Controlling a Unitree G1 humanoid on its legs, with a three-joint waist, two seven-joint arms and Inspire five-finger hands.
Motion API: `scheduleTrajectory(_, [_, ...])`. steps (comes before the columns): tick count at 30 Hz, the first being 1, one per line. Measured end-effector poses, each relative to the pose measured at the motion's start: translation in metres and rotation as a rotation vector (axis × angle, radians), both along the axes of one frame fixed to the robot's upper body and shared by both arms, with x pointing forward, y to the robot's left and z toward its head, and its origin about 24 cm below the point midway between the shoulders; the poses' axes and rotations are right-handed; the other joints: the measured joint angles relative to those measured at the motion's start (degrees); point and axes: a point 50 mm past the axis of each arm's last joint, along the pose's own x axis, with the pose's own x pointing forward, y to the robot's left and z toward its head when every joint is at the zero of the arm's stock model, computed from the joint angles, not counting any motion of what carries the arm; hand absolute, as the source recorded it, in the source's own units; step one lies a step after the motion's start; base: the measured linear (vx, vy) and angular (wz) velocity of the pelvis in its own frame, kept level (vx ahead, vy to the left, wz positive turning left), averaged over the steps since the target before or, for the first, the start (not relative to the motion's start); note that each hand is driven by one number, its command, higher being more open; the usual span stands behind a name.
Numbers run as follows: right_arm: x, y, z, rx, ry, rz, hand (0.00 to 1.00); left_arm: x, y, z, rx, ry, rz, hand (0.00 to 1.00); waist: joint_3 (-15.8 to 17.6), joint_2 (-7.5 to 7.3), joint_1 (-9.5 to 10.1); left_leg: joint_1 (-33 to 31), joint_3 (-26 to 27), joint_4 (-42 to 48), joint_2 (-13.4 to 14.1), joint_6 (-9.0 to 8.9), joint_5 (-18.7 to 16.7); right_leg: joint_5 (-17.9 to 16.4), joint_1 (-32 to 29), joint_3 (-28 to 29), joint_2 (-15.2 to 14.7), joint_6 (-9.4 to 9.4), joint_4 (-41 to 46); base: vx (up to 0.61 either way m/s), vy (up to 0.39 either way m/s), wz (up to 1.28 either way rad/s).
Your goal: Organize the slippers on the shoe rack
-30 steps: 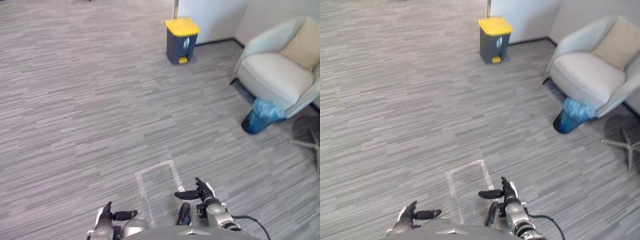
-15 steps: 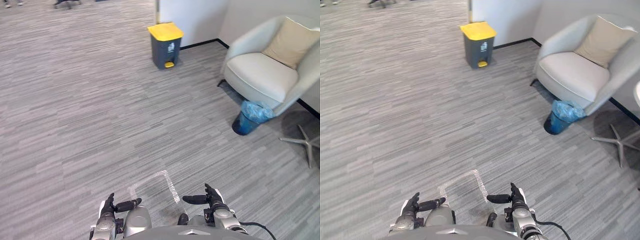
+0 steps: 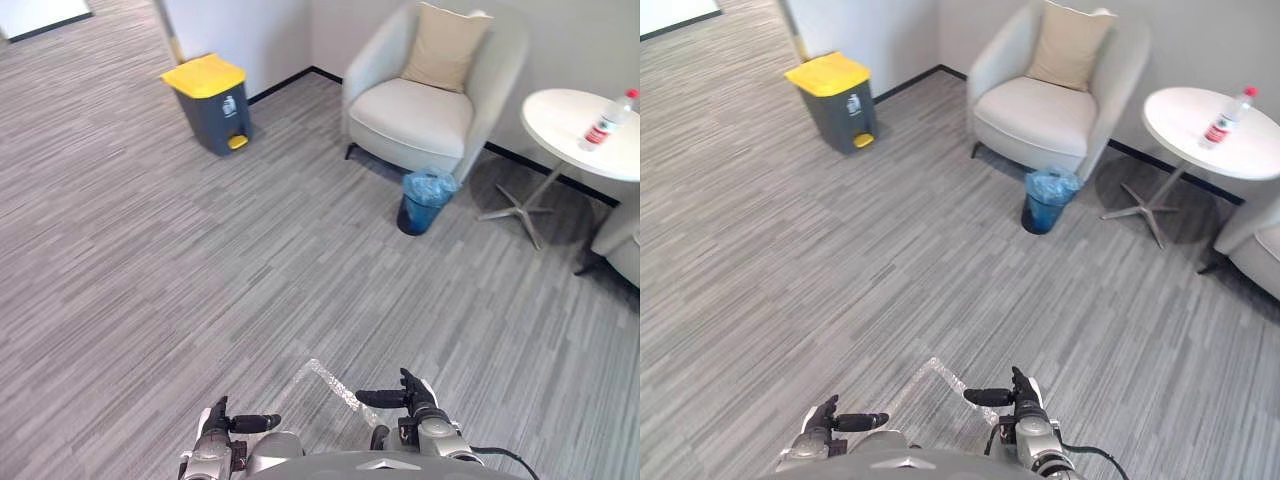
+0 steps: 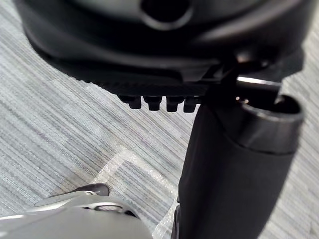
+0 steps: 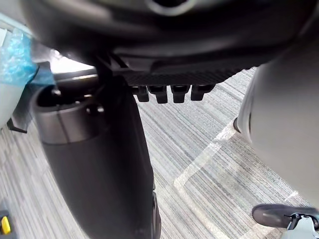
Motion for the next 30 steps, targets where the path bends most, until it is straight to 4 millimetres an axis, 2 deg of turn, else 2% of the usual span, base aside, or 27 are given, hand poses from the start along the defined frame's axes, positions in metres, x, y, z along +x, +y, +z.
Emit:
scheduleTrajectory(1, [0.000,-0.003,0.000,-0.012,0.005,0.011,1.00,0.001,-0.001,0.000,-0.001,0.001,-0.016,1.00,0.0,0.21,0.23,0.5,1.0,-0.5,0.1,0.01,0.0,-0.1,-0.1,-2.5,0.0,-0.86,-0.1,0.00,-0.050,-0.58])
scheduleTrajectory(6, [-0.004,-0.020,-0.001,-0.054,0.018,0.005,1.00,0.001,-0.005,-0.001,-0.014,0.003,-0.042,1.00,-0.1,1.00,0.05,-0.2,1.1,0.0,0.6,-0.72,1.1,1.8,0.5,-0.6,2.2,-1.47,-4.4,-0.04,-0.047,-0.26])
scheduleTrajectory(9, [-0.008,-0.028,-0.002,-0.072,0.032,-0.008,1.00,-0.005,-0.004,-0.002,-0.015,0.017,-0.040,1.00,0.2,1.30,0.34,-3.9,1.0,7.8,2.9,-1.43,0.7,3.9,1.5,1.1,4.2,-2.56,-9.3,-0.07,-0.080,-0.31])
scheduleTrajectory(10, [-0.010,-0.030,-0.002,-0.076,0.038,-0.010,1.00,-0.006,-0.004,-0.002,-0.018,0.015,-0.027,1.00,0.4,1.45,0.60,-5.4,1.0,12.1,4.2,-1.91,0.4,4.2,2.1,2.2,4.9,-2.77,-10.4,-0.04,-0.085,-0.56])
scheduleTrajectory(11, [-0.011,-0.033,-0.002,-0.078,0.040,-0.032,1.00,-0.004,-0.006,-0.001,-0.027,-0.010,-0.008,1.00,0.9,2.06,0.94,-7.7,0.9,20.2,6.2,-1.97,0.4,4.3,3.2,4.8,6.5,-2.95,-10.9,-0.05,-0.083,-0.81])
scheduleTrajectory(12, [-0.013,-0.038,-0.002,-0.090,0.043,-0.047,1.00,-0.002,-0.003,0.001,-0.019,-0.021,-0.007,1.00,1.2,2.46,1.38,-9.9,-1.6,25.1,6.8,-1.01,-0.6,4.4,3.6,6.9,7.4,-3.40,-10.7,-0.04,-0.040,-0.74])
scheduleTrajectory(13, [-0.014,-0.040,-0.002,-0.096,0.043,-0.052,1.00,-0.002,-0.003,0.001,-0.020,-0.024,-0.005,1.00,1.2,2.55,1.61,-9.9,-2.5,25.2,6.5,-1.01,-1.2,4.3,3.7,7.4,7.5,-3.40,-10.6,-0.02,0.011,-0.90])
scheduleTrajectory(14, [-0.015,-0.042,-0.002,-0.096,0.045,-0.066,1.00,0.000,-0.004,0.002,-0.034,-0.035,-0.007,1.00,1.2,2.42,1.87,-10.5,-5.9,23.7,4.7,-1.31,-3.6,4.3,3.2,10.1,7.7,-3.40,-10.6,-0.02,0.048,-0.74])
scheduleTrajectory(15, [-0.016,-0.043,-0.002,-0.094,0.045,-0.076,1.00,0.001,-0.006,0.002,-0.056,-0.044,-0.016,1.00,1.3,2.28,1.86,-10.8,-7.4,22.5,3.7,-1.38,-4.1,4.3,3.0,11.0,7.7,-3.40,-10.7,-0.03,0.073,-1.01])
scheduleTrajectory(16, [-0.018,-0.046,-0.002,-0.086,0.044,-0.115,1.00,0.004,-0.007,0.003,-0.074,-0.059,-0.036,1.00,1.4,2.13,2.08,-11.2,-11.1,18.2,1.9,-1.96,-4.6,4.3,2.1,12.8,7.7,-3.40,-10.7,-0.03,0.104,-0.98])
scheduleTrajectory(17, [-0.018,-0.047,-0.002,-0.084,0.038,-0.145,1.00,0.009,-0.012,0.005,-0.077,-0.077,-0.041,1.00,1.4,2.39,2.10,-10.9,-14.6,11.8,0.6,-2.03,-4.6,4.4,0.8,14.5,8.3,-3.39,-10.5,-0.01,0.129,-1.34])
scheduleTrajectory(18, [-0.018,-0.049,-0.001,-0.091,0.030,-0.155,1.00,0.008,-0.014,0.004,-0.064,-0.071,-0.028,1.00,1.4,3.53,2.24,-9.7,-17.2,6.9,0.4,-2.04,-1.7,5.1,0.1,16.0,9.6,-3.02,-10.5,0.01,0.130,-1.26])
scheduleTrajectory(19, [-0.017,-0.047,0.000,-0.088,0.028,-0.156,1.00,0.005,-0.012,0.003,-0.054,-0.059,-0.022,1.00,1.4,3.47,2.70,-9.1,-16.9,6.0,0.1,-1.62,-1.2,5.7,0.2,16.2,9.8,-2.54,-10.4,0.07,0.168,-1.01])
scheduleTrajectory(21, [-0.017,-0.045,0.000,-0.079,0.024,-0.176,1.00,0.009,-0.009,0.004,-0.037,-0.060,-0.022,1.00,1.9,2.32,2.42,-6.7,-14.4,4.8,0.1,-1.67,-1.1,5.9,0.4,16.3,8.7,-2.35,-8.8,0.13,0.126,-0.54])
scheduleTrajectory(24, [-0.024,-0.044,-0.002,-0.083,0.038,-0.181,1.00,0.007,-0.011,0.003,-0.032,-0.044,-0.024,1.00,0.6,2.13,2.00,-1.0,-11.9,0.4,-0.1,-1.25,-0.2,3.0,0.6,18.2,8.5,-1.48,-5.0,0.23,0.022,-0.35])
scheduleTrajectory(27, [-0.027,-0.044,-0.004,-0.082,0.052,-0.183,1.00,0.006,-0.012,0.001,-0.033,-0.025,-0.034,1.00,-0.5,2.23,1.46,-0.2,-11.7,0.6,-0.9,-2.10,0.5,1.8,1.1,18.7,8.3,-1.37,-4.3,0.21,0.018,-0.13])
scheduleTrajectory(30, [-0.030,-0.046,-0.005,-0.084,0.063,-0.198,1.00,0.004,-0.013,0.000,-0.030,-0.004,-0.057,1.00,-1.0,1.99,0.60,2.2,-13.0,-0.5,-2.3,-0.77,2.8,1.4,3.5,19.1,7.4,-0.82,-5.0,0.10,0.002,-0.12])
